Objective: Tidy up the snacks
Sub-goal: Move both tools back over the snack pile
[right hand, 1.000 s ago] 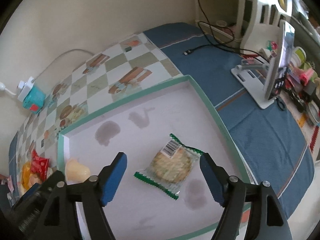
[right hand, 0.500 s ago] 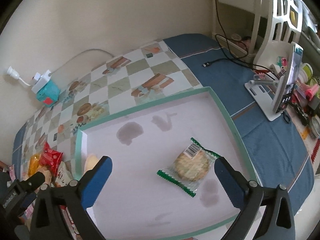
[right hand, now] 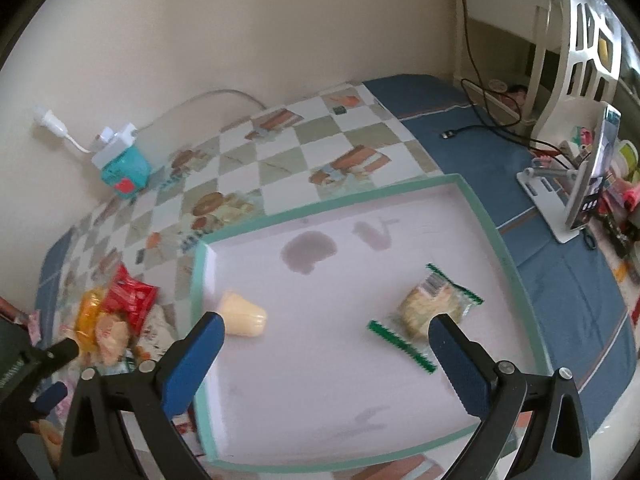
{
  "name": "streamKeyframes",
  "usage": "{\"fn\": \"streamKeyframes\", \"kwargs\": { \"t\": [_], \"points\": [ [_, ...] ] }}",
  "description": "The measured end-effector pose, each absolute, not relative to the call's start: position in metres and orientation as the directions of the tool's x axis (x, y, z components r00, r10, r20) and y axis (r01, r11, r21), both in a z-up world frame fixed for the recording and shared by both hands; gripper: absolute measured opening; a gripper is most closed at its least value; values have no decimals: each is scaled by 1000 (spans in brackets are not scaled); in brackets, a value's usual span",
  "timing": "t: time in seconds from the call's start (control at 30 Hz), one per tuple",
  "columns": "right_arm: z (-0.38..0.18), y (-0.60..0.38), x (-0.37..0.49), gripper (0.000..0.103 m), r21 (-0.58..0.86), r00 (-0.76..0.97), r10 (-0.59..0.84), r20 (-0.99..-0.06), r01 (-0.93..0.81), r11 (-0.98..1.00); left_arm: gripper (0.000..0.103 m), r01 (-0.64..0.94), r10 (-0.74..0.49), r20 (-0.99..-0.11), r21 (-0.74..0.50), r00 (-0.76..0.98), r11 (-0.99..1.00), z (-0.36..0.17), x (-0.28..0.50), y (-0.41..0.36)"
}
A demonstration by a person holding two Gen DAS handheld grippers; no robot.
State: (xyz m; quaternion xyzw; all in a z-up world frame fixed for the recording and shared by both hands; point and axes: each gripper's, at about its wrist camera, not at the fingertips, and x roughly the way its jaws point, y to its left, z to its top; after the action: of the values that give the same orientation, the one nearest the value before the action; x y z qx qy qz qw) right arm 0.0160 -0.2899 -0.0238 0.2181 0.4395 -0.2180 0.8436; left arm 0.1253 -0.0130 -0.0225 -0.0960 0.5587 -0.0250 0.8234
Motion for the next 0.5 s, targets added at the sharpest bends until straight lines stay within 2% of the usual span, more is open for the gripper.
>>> {"fn": "streamKeyframes", "kwargs": {
  "t": [0.37, 0.5],
  "points": [
    [-2, -256, 25, 103, 268, 619, -124, -775, 501, 823, 96, -162, -76, -898, -161, 433, 974, -6, 134, 56],
    [0, -240, 32, 103, 261, 624, -119, -772, 483, 836, 96, -216, -59, -895, -169, 441, 962, -4, 136, 89]
  ]
}}
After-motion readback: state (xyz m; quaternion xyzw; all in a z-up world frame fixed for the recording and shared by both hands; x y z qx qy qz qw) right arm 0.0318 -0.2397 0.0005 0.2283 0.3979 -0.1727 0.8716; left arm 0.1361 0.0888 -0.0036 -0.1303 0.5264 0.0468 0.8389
